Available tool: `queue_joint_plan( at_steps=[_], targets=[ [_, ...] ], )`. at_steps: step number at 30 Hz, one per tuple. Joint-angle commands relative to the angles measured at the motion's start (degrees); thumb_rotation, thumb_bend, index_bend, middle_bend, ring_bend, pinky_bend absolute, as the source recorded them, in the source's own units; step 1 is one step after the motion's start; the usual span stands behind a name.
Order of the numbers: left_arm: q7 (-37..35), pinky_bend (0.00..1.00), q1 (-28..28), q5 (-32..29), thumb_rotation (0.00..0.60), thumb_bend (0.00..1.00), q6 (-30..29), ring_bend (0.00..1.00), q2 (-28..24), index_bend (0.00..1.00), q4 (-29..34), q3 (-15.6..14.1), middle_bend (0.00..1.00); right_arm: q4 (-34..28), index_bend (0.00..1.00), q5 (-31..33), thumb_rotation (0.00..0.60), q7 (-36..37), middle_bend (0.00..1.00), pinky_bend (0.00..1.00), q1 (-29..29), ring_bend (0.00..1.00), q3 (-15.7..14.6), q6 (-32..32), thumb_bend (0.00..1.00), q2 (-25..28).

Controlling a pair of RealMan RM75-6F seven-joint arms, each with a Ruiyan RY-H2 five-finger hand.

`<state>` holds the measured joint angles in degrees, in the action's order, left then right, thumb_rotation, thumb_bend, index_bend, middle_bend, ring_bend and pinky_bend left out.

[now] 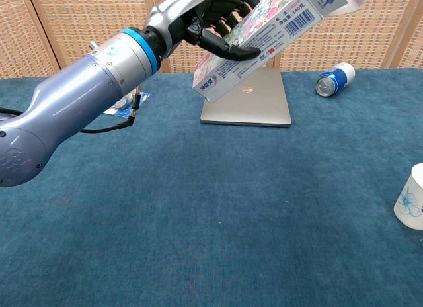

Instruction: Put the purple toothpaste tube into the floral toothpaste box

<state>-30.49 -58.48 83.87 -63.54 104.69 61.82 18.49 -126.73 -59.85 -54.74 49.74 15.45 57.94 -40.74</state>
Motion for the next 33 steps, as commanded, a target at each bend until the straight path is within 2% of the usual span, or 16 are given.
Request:
queue_joint_plan(
  at_steps=[1,2,4,5,7,8,11,15,20,24,25,26,33],
  targets=[
    [0.4,0.42,-0.24,-0.07,0.6,0.25,-0.05,0.44,0.07,0.55,0.7,-0.05,0.54,-0.53,0.59,0.59,0.6,-1.37,0.58,0.5,0.88,0.46,-0.37,0.3,0.6,-0.55],
    [0.35,0.42,-0.28,-0.14,0.6,0.25,-0.08,0.44,0.13,0.55,0.86,0.0,0.54,-0.61,0.57,0.73,0.6,-1.68,0.54,0.5,1.07,0.46,-0.42,0.31,0.6,-0.64],
    [0.24,0.42,-0.4,-0.4,0.6,0.25,-0.17,0.44,0.36,0.55,1.09,0.19,0.54,-0.89,0.37,0.75,0.6,-2.53,0.35,0.43,1.63,0.36,-0.61,0.17,0.39,-0.79],
    [0.01,0.42,-0.44,-0.58,0.6,0.25,-0.21,0.44,0.53,0.55,1.19,0.31,0.54,-1.06,0.19,0.57,0.6,-2.75,0.2,0.29,1.81,0.23,-0.7,0.13,0.21,-0.82],
    [-0.6,0.42,-0.53,-0.94,0.6,0.25,-0.28,0.44,0.87,0.55,1.31,0.61,0.54,-1.34,0.01,0.07,0.6,-2.58,0.02,0.06,1.89,0.03,-0.72,0.37,0.01,-0.9],
    [-1.06,0.42,-0.56,-1.14,0.6,0.25,-0.39,0.44,1.11,0.55,1.32,0.79,0.54,-1.48,0.0,-0.59,0.6,-2.18,0.0,0.0,1.84,0.0,-0.57,0.8,0.0,-1.0],
    [-3.93,0.42,-0.5,-2.3,0.6,0.25,-0.17,0.44,1.89,0.55,1.56,1.49,0.54,-1.07,0.0,-5.17,0.6,0.66,0.0,0.0,0.78,0.0,1.3,4.97,0.0,-0.84],
    [-6.03,0.42,-0.49,-2.74,0.6,0.25,0.05,0.44,2.19,0.55,1.41,1.71,0.55,0.37,0.0,-8.77,0.6,3.84,0.0,0.0,-1.09,0.0,1.91,7.4,0.0,0.71],
    [-7.3,0.42,-0.25,-2.48,0.6,0.25,-0.06,0.44,1.74,0.55,1.23,1.44,0.55,1.79,0.0,-9.5,0.6,8.14,0.0,0.0,-3.8,0.0,3.11,10.86,0.0,3.37],
    [-11.33,0.42,0.85,-2.63,0.6,0.25,-0.48,0.44,0.36,0.55,2.44,1.54,0.55,5.67,0.0,-8.19,0.6,14.56,0.0,0.0,-7.2,0.0,3.47,12.79,0.0,5.81],
    [-10.39,0.42,1.74,-1.62,0.6,0.25,-1.01,0.44,-1.24,0.55,2.04,0.37,0.55,9.02,0.0,-5.79,0.6,19.04,0.0,0.0,-9.62,0.0,2.37,12.68,0.0,5.61],
    [-9.49,0.42,2.15,-0.88,0.6,0.25,-0.87,0.44,-2.41,0.55,2.13,-0.61,0.55,10.98,0.0,-6.04,0.6,21.58,0.0,0.0,-10.42,0.0,1.79,11.97,0.0,5.27],
    [4.08,0.42,5.37,0.16,0.6,0.25,4.79,0.44,-12.39,0.55,5.29,-7.7,0.55,25.18,0.0,-10.47,0.6,35.56,0.0,0.0,-15.01,0.0,-3.19,8.36,0.0,-2.02]
  ],
)
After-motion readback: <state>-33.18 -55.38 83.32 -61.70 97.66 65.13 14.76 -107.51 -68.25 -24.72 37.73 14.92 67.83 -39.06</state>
